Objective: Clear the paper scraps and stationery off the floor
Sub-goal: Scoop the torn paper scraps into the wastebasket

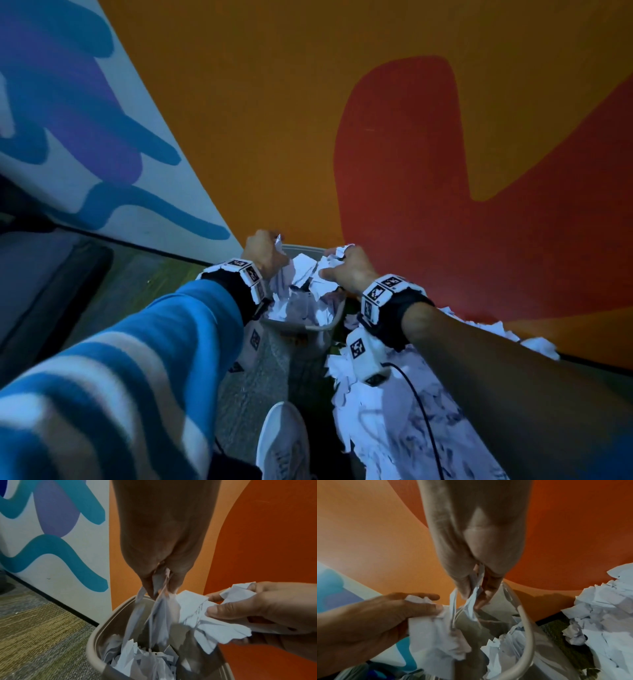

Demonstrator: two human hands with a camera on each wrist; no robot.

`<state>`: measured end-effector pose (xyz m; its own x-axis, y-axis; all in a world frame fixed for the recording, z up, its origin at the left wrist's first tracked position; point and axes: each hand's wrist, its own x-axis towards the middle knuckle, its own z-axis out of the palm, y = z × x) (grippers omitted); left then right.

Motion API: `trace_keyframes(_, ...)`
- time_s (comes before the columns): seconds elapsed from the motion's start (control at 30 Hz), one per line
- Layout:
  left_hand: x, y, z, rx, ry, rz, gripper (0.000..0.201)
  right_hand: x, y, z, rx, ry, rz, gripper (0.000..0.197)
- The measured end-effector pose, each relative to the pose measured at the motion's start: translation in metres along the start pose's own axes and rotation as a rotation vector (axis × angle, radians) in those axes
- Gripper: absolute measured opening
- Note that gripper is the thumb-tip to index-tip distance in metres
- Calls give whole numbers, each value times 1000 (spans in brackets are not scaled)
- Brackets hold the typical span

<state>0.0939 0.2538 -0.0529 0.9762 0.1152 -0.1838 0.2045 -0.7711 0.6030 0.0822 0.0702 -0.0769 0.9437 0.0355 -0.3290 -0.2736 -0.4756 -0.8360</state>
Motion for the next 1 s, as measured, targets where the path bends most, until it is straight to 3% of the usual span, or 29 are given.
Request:
trace_keyframes(0.13, 4, -5, 2, -60, -18, -34, 60, 2, 0, 12, 92, -97, 31, 32)
trace_keyframes(0.3, 3, -1, 5, -27, -20, -38, 49, 0, 10, 1, 58, -160, 99, 53)
trace_keyframes(0.53, -2, 9, 13, -44, -103, -1, 30, -4, 19, -27, 72, -115, 104, 8)
trace_keyframes(0.73, -3, 19, 20, -89, -159, 7, 20, -14, 36, -66, 24, -87, 87, 8)
trace_keyframes(0.83, -6, 34, 30, -49, -216, 82, 20, -17, 59, -89, -69, -99, 96, 11)
trace_keyframes(1.0, -22, 79, 84, 124, -407, 332, 16, -23, 107, -127, -334, -193, 148, 10)
